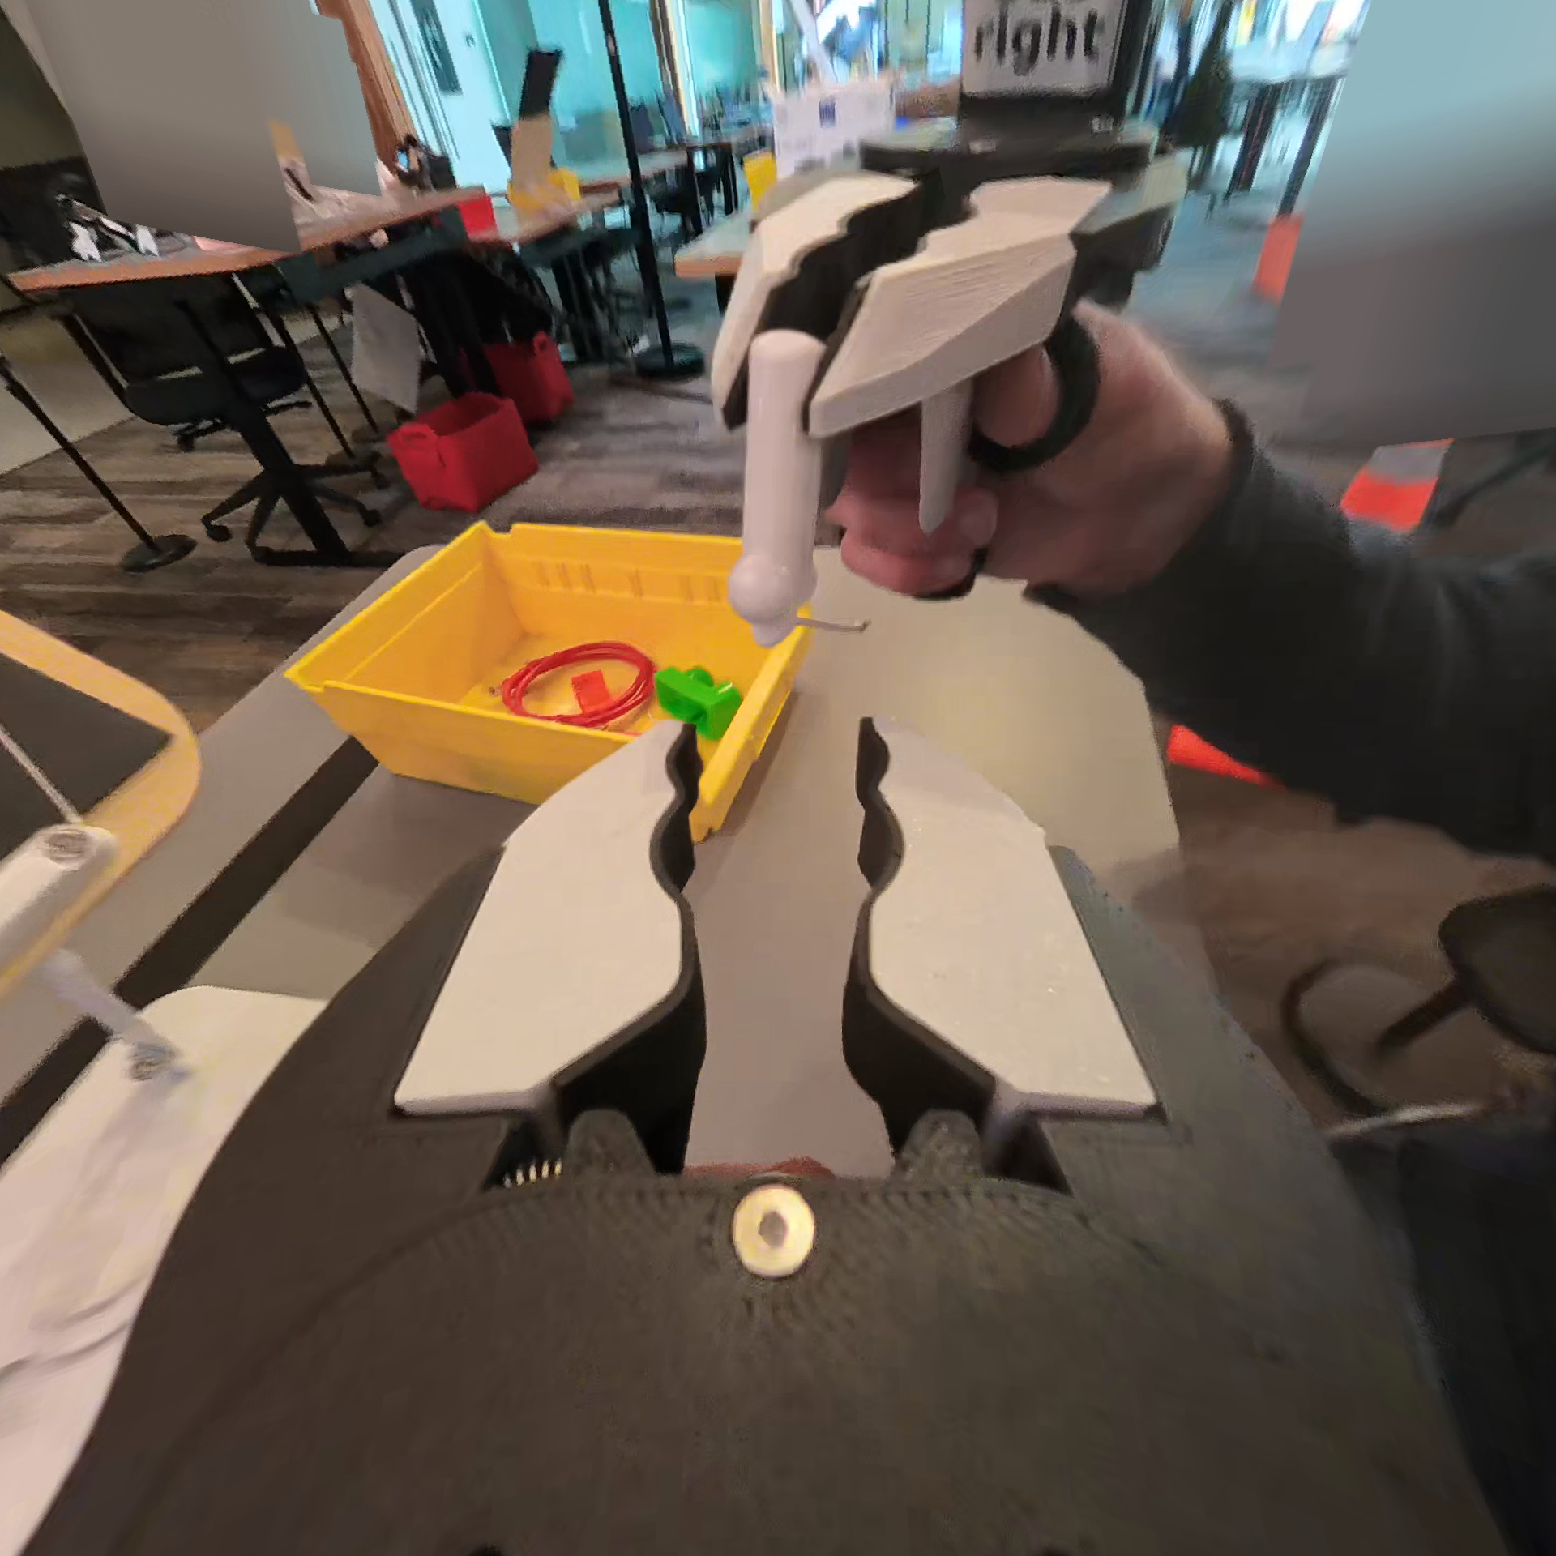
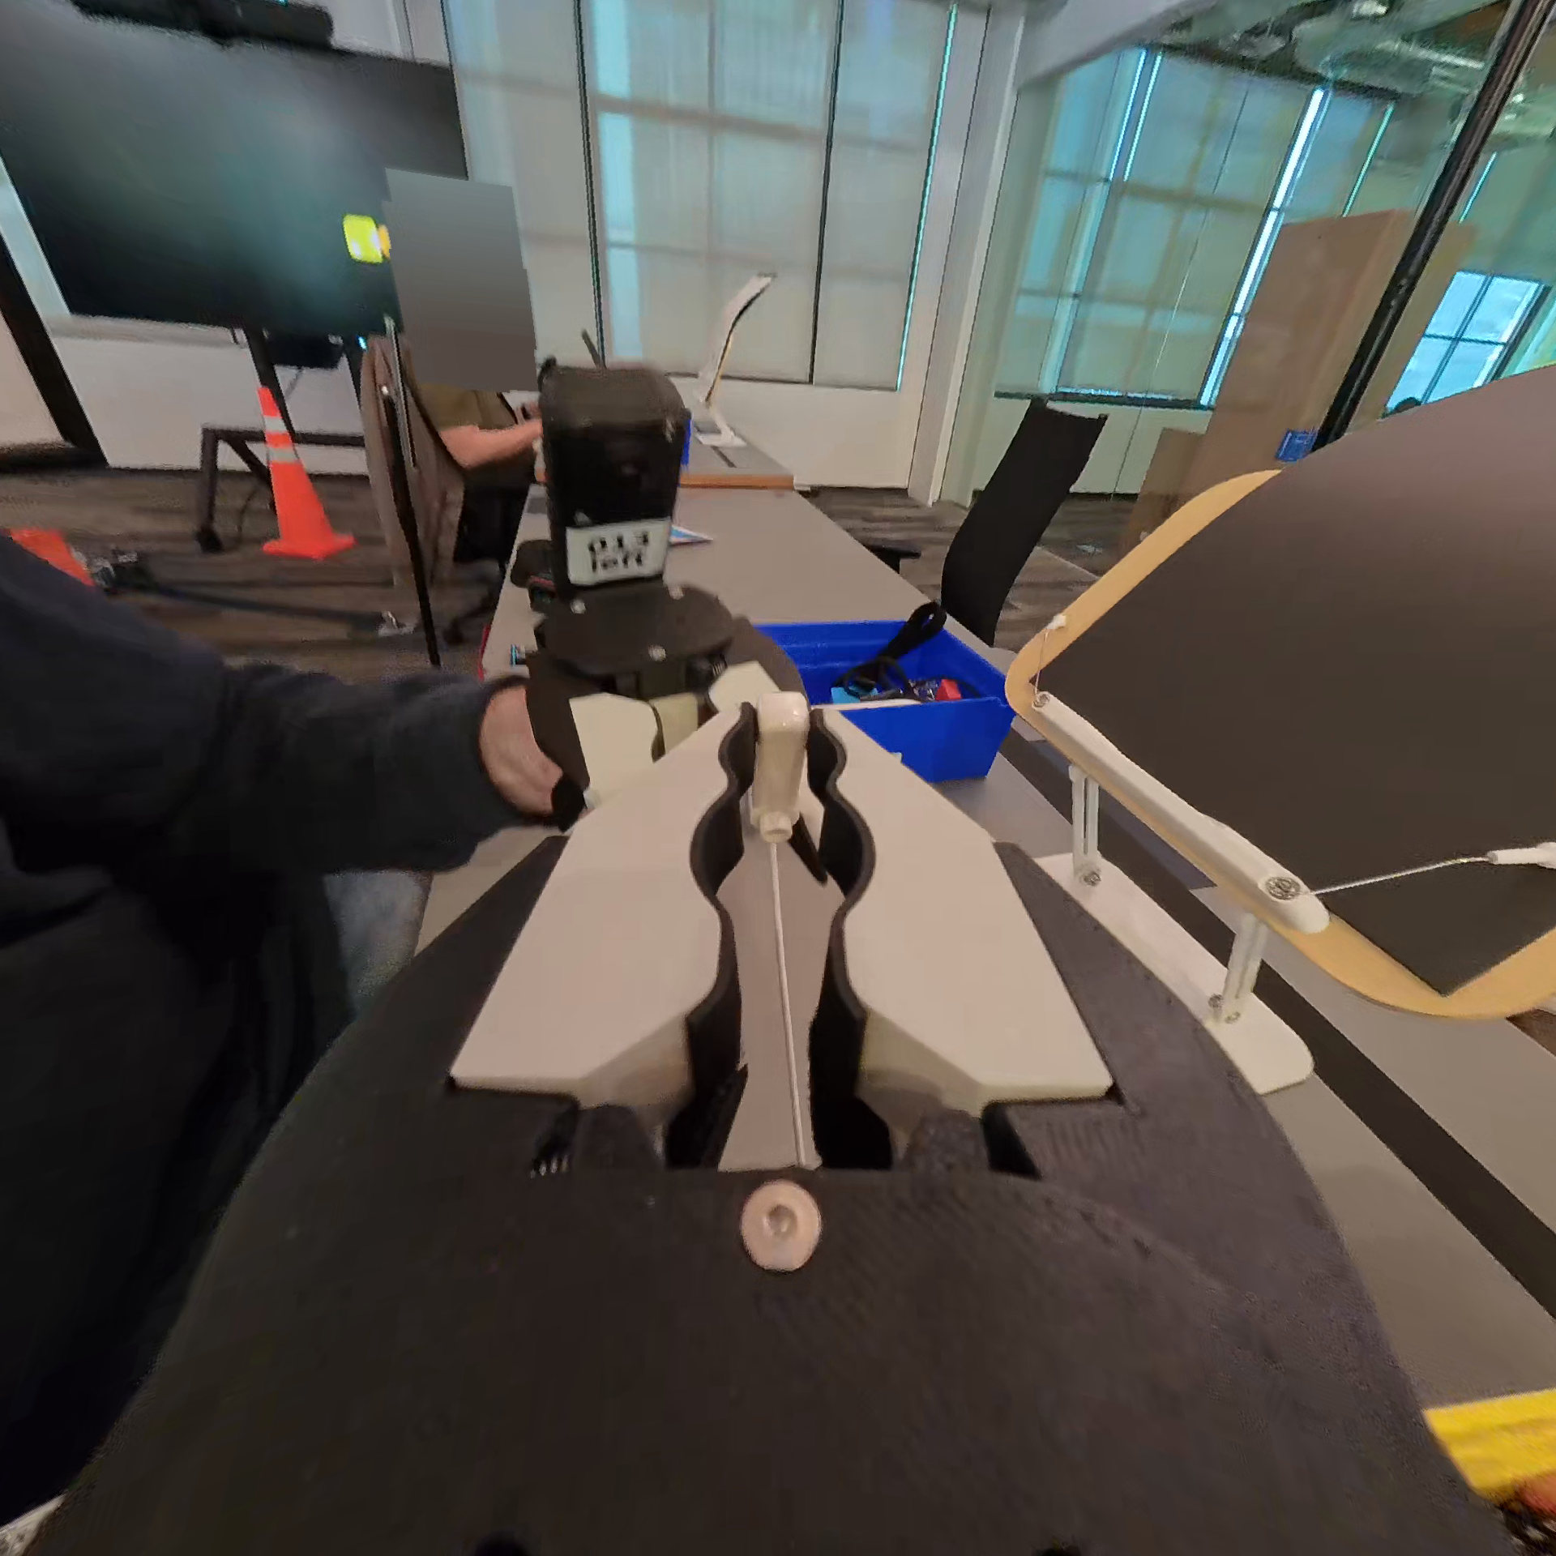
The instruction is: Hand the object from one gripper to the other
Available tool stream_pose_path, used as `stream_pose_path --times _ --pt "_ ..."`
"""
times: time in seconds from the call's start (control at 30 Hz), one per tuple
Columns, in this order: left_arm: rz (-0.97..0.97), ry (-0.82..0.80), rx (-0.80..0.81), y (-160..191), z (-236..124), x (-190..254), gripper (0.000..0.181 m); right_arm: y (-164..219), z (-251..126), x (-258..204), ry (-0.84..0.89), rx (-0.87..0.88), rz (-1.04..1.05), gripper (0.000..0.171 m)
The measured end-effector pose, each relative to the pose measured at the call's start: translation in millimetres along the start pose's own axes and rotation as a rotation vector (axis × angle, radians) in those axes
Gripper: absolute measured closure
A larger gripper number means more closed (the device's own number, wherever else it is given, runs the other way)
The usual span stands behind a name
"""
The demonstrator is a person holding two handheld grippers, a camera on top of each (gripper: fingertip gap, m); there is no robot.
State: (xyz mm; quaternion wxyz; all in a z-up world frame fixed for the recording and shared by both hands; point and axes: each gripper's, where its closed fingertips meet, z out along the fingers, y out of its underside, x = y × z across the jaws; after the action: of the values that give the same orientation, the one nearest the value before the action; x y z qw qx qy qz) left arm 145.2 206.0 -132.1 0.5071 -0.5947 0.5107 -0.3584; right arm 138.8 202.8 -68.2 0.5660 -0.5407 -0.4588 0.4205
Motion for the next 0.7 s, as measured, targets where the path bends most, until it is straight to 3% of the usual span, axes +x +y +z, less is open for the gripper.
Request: stream_pose_path --times 0.17,0.27,0.33,0.63,0.7 --pt "-0.196 0.062 0.175 -3 17 7 0.158 1 5 -4 0.002 0.029 0.016 0.162" --pt "-0.208 0.090 0.219 -7 21 13 0.166 -1 5 -4 0.001 0.044 0.021 0.162" --pt "-0.193 0.093 0.225 -8 22 14 0.181 -1 3 -2 0.006 0.052 0.025 0.162" --pt "-0.185 0.077 0.247 -11 22 12 0.180 -3 -6 3 0.010 0.092 0.051 0.162" --pt "-0.210 0.070 0.258 -10 25 10 0.156 -3 -5 2 0.008 0.089 0.049 0.162"
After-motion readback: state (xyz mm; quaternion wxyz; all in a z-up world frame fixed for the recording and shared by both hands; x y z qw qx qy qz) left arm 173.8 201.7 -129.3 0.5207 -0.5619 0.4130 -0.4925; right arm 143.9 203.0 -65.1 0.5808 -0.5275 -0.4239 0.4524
